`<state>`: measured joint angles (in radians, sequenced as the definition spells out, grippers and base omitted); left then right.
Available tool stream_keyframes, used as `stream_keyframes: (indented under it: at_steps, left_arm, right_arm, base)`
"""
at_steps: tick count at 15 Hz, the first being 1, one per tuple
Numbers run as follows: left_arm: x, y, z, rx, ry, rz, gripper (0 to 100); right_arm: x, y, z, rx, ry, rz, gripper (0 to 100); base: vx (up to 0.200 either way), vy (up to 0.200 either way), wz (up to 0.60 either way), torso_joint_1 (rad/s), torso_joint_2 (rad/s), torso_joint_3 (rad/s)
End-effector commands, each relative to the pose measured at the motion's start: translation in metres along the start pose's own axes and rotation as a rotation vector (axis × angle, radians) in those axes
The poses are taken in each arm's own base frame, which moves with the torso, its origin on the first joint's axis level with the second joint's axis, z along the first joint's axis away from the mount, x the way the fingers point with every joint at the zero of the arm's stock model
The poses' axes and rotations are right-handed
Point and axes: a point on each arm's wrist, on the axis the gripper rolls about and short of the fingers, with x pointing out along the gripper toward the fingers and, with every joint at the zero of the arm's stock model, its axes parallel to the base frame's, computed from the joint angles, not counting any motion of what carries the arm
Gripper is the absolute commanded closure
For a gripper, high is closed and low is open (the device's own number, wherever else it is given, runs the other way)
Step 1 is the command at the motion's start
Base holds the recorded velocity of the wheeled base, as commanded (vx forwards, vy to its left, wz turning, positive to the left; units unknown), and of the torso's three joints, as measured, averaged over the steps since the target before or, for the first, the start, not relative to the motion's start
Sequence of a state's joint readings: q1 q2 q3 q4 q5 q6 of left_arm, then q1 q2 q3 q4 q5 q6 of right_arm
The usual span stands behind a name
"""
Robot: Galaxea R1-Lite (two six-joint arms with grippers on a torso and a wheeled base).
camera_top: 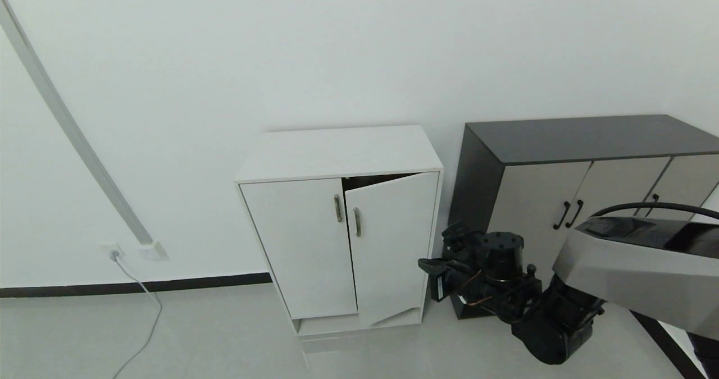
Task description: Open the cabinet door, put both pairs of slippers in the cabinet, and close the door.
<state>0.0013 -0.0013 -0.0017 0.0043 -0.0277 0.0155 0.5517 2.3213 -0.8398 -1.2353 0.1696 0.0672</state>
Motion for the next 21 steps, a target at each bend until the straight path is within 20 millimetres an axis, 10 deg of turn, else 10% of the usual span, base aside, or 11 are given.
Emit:
stream_keyframes:
  at_steps: [1,13,21]
  left_arm:
    - [0.0,0.0,0.0,0.0,0.002,0.0,100]
    - [0.0,0.0,0.0,0.0,0.002,0.0,100]
    - [0.0,0.0,0.0,0.0,0.002,0.0,100]
  right_arm:
    - [-0.012,0.018,-0.004,-0.009,0.018,0.054,100]
    - [0.008,0.03,-0.002,-0.016,0.021,0.094,100]
    - [0.025,0.011,-0.004,-0.005,-0.001,0.054,100]
  base:
    - [0.2,0.0,0.0,-0.007,-0.01,0.007]
    - [0.2,0.0,0.0,0.006,0.0,0.0]
    - [0.0,0.0,0.0,0.0,0.0,0.0]
